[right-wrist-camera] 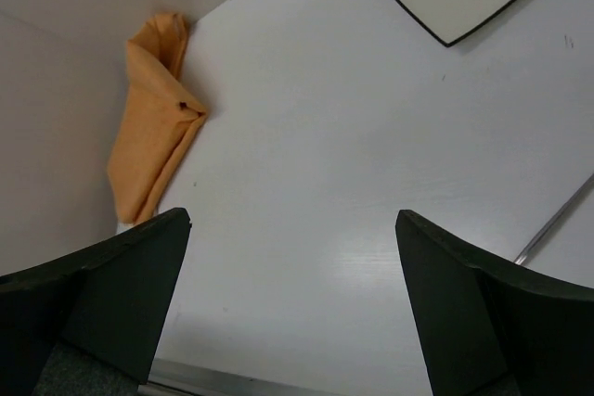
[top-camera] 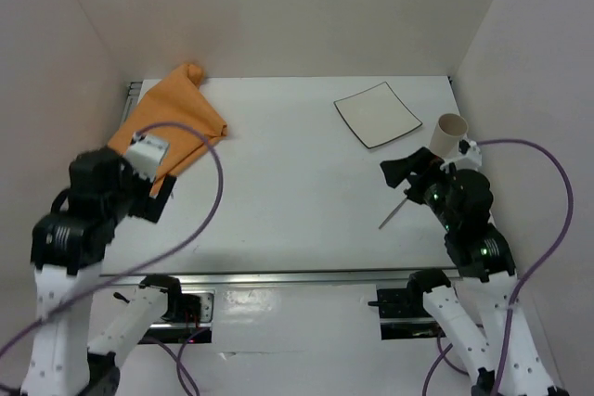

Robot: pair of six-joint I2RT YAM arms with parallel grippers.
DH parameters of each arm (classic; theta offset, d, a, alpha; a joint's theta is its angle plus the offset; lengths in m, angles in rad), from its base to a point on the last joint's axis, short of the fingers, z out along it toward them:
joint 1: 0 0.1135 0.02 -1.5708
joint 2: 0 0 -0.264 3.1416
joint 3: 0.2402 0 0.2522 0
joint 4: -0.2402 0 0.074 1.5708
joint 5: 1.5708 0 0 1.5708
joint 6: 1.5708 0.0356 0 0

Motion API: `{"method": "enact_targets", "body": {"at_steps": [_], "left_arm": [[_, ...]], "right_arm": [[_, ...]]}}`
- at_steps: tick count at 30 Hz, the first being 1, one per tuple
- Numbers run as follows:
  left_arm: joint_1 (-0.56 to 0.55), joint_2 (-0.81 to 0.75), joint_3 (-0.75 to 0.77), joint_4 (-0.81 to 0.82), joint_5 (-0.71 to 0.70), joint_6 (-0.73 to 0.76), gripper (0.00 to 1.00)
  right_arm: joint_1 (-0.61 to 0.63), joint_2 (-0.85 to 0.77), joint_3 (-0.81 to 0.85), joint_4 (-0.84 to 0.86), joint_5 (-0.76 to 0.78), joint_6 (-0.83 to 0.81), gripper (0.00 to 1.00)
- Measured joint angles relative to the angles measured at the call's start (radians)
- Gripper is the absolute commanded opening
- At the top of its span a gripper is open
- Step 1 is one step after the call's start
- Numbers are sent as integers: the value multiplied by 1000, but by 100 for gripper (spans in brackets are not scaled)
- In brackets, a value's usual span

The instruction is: Set the dinner table for one person

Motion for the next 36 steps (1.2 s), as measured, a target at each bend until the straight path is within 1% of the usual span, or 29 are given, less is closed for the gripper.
{"method": "enact_targets", "body": {"at_steps": [1, 2, 4, 6, 7, 10, 12, 14, 16, 17, 19, 22, 25, 30, 36], "left_arm": [[0, 79, 37, 17, 1, 16, 100], [0, 192, 103, 17, 10, 24, 100], [-11, 440, 309, 11, 35, 26, 100], [-44, 740, 586, 39, 44, 12, 100], [-61, 856, 693, 57, 42, 1, 100], [-119, 1184, 943, 111, 13, -37, 100], [-157, 1365, 1029, 150, -45, -74, 100], [-186, 1521, 1072, 176, -126, -119, 100], [-209, 1638, 1076, 210, -219, -172, 100], [-216, 1674, 1065, 228, -264, -197, 100], [-220, 1703, 996, 286, -344, -229, 100], [-208, 1685, 898, 394, -441, -272, 100], [-196, 1656, 853, 461, -499, -320, 100], [-175, 1637, 823, 507, -523, -395, 100], [-141, 1654, 807, 505, -497, -457, 100]], "right_arm": [[0, 52, 23, 26, 2, -29, 100], [0, 105, 44, 55, 1, -69, 100], [0, 199, 77, 117, -1, -148, 100], [0, 299, 103, 196, 5, -222, 100], [0, 336, 115, 229, 11, -246, 100], [0, 462, 129, 349, 42, -299, 100], [0, 523, 131, 405, 66, -324, 100], [1, 583, 142, 440, 94, -338, 100], [2, 636, 158, 465, 106, -344, 100], [3, 659, 166, 475, 106, -346, 100], [4, 696, 173, 490, 99, -344, 100], [4, 723, 173, 491, 90, -338, 100], [8, 722, 169, 493, 87, -319, 100], [16, 677, 132, 497, 77, -300, 100], [17, 637, 128, 494, 75, -288, 100]]}}
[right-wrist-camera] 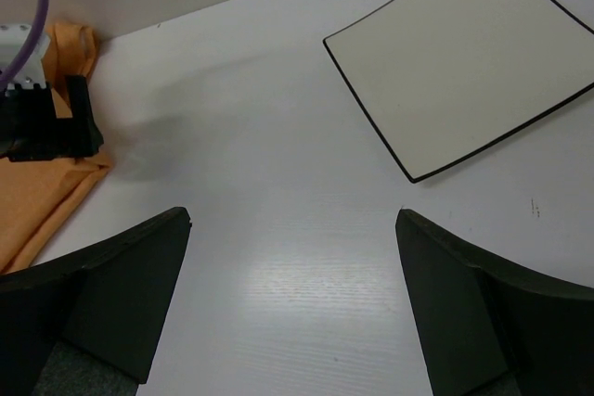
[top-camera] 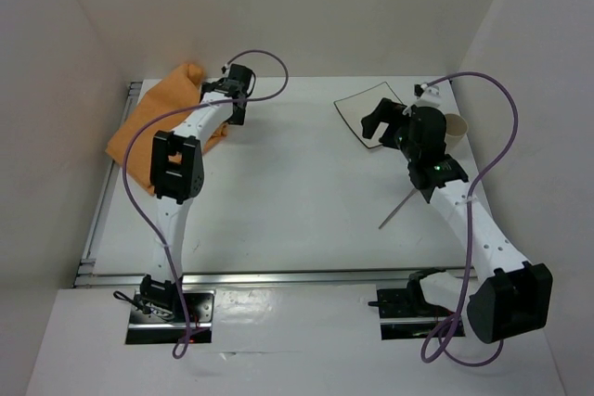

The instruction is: Set the dinner table for one person

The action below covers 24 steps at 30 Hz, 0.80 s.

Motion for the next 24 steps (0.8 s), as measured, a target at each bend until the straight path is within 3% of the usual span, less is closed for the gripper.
{"method": "enact_targets", "body": {"at_steps": [3, 4, 7, 9, 16, 21, 24], "left_arm": [[27, 4, -15, -2, 42, -10, 83], [37, 4, -21, 0, 60, -10, 61], [63, 4, -36, -1, 133, 2, 32], [74, 4, -35, -1, 173, 11, 0], [80, -47, -28, -21, 201, 89, 0], [85, -238, -45, -36, 217, 173, 0], [91, -379, 18, -37, 308, 219, 0]], "right_arm": [[0, -19, 0, -1, -1, 1, 100], [0, -24, 0, -1, -3, 1, 100], [0, -36, 0, 0, -11, 1, 100], [0, -36, 0, -1, -19, 1, 100], [0, -35, 3, -8, -64, 0, 100], [1, -37, 2, -5, -117, 0, 100], [7, -37, 3, -5, -153, 0, 100]]}}
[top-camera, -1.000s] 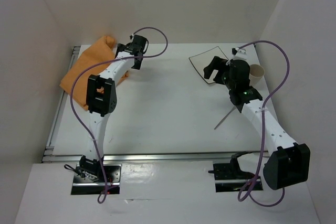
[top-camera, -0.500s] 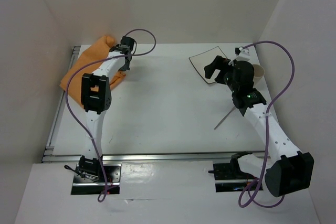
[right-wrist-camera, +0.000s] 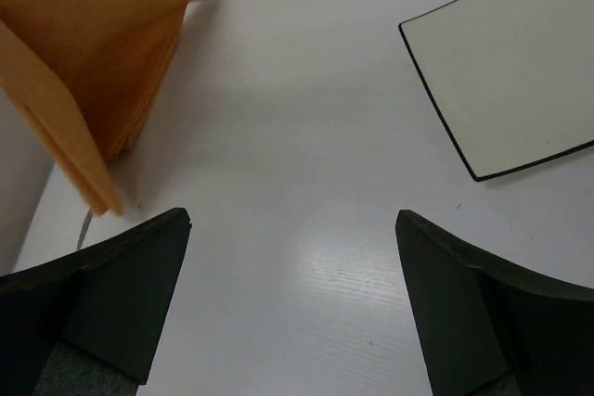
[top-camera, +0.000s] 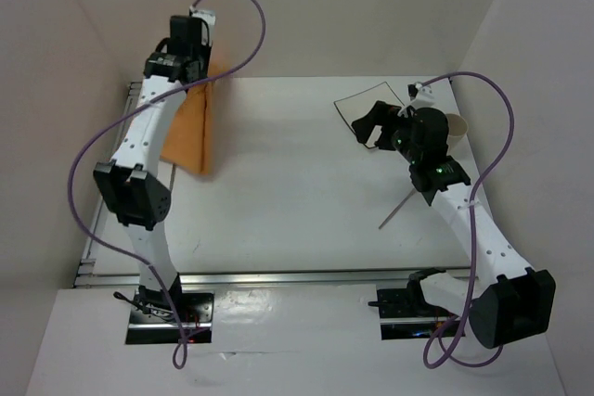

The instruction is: Set the dinner table for one person

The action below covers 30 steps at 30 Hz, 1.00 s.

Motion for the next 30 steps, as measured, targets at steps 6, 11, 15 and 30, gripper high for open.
{"method": "enact_targets", "body": {"at_steps": [6, 11, 15, 30], "left_arm": [[-93, -264, 151, -5, 230, 67, 0], [-245, -402, 218, -29, 517, 60, 0], [-240, -435, 225, -77, 765, -29, 0], [41, 67, -103, -256, 1287, 34, 0]], "right_arm": [[16, -1, 0, 0, -39, -1, 100], [19, -30, 0, -3, -37, 1, 100], [19, -90, 0, -9, -13, 4, 100], [19, -33, 0, -62, 64, -5, 100]]}}
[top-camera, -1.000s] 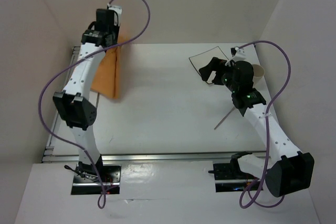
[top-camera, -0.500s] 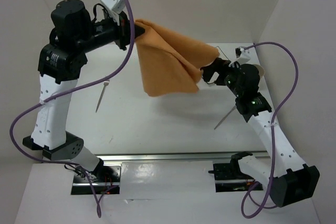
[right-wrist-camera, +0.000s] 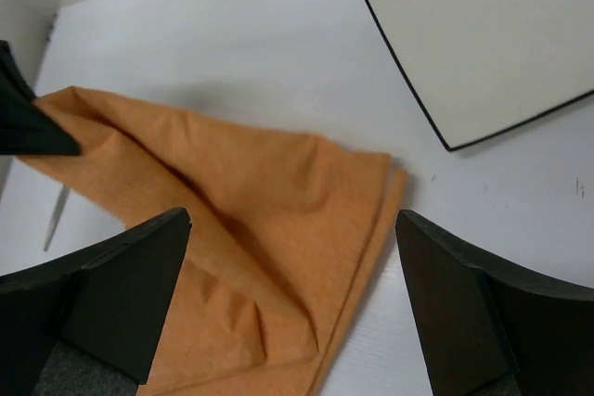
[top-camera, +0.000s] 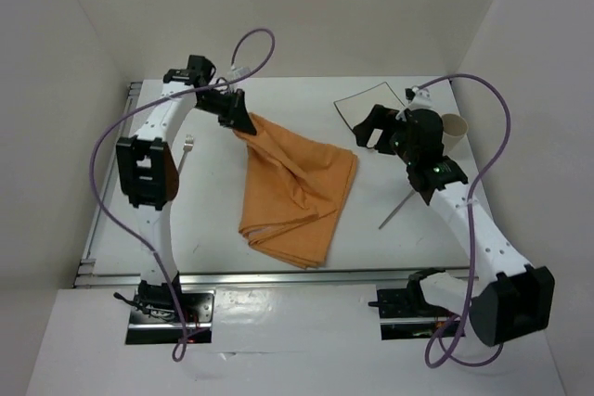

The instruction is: Set the dinner table for one person

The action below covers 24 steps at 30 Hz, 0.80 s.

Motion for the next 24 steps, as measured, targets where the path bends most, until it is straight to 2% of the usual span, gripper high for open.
{"method": "enact_targets", "body": {"at_steps": [4, 7, 10, 14, 19, 24], "left_arm": [[126, 297, 38, -78, -34, 122, 0], [205, 377, 39, -115, -104, 181, 0], [236, 355, 24, -116, -196, 231, 0], [211, 300, 4, -95, -291, 275, 0], [180, 272, -10, -81, -352, 311, 0], [181, 264, -33, -67, -378, 333, 0]], "right_arm": [[6, 134, 0, -4, -4, 2, 100], [16, 208, 0, -11, -9, 6, 100], [42, 259, 0, -11, -4, 12, 100], [92, 343, 1, -7, 47, 17, 100], [106, 563, 53, 0, 49, 22, 100], [104, 798, 208, 10, -6, 10, 100]]}}
